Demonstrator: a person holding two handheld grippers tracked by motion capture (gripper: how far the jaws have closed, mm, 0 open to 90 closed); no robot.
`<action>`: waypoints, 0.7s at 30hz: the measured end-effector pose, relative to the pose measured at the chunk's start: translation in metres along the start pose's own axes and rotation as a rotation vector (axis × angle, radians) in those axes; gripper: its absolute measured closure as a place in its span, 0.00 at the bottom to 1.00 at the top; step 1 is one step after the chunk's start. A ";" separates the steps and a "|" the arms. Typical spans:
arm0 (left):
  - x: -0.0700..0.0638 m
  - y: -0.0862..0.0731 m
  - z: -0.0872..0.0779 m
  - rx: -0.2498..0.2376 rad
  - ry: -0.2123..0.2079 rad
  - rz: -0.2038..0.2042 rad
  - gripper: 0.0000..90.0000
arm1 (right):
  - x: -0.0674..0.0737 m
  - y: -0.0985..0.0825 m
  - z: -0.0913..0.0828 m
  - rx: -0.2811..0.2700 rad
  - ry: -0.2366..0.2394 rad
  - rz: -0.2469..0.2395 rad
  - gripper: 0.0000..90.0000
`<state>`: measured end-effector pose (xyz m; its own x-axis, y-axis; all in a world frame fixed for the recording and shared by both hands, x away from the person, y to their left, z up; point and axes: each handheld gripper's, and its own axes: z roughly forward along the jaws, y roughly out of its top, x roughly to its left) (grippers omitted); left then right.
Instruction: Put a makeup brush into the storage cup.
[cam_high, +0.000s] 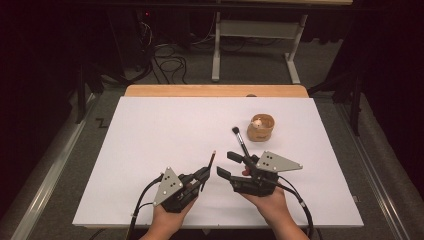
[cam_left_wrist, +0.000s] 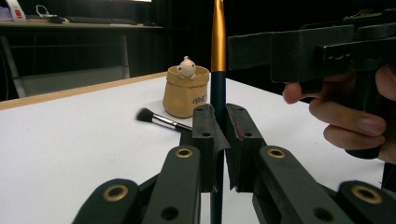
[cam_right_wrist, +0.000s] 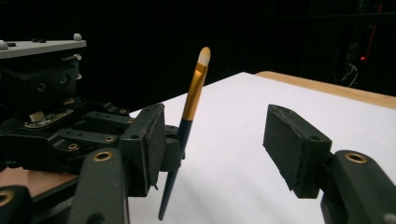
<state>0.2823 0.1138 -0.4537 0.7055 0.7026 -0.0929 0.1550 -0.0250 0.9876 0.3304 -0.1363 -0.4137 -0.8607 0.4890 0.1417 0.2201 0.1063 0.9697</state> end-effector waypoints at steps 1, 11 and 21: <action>-0.001 0.000 0.000 0.000 -0.003 0.000 0.92 | 0.001 -0.001 0.001 0.004 0.001 0.009 0.47; -0.006 -0.002 0.002 0.006 -0.020 0.008 0.92 | 0.004 -0.003 0.006 -0.015 0.050 0.063 0.56; -0.011 -0.002 0.003 0.006 -0.023 0.022 0.92 | 0.005 -0.006 0.010 -0.015 0.084 0.106 0.65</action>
<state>0.2765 0.1044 -0.4553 0.7242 0.6856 -0.0740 0.1436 -0.0449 0.9886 0.3290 -0.1262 -0.4205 -0.8687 0.4224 0.2588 0.3052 0.0449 0.9512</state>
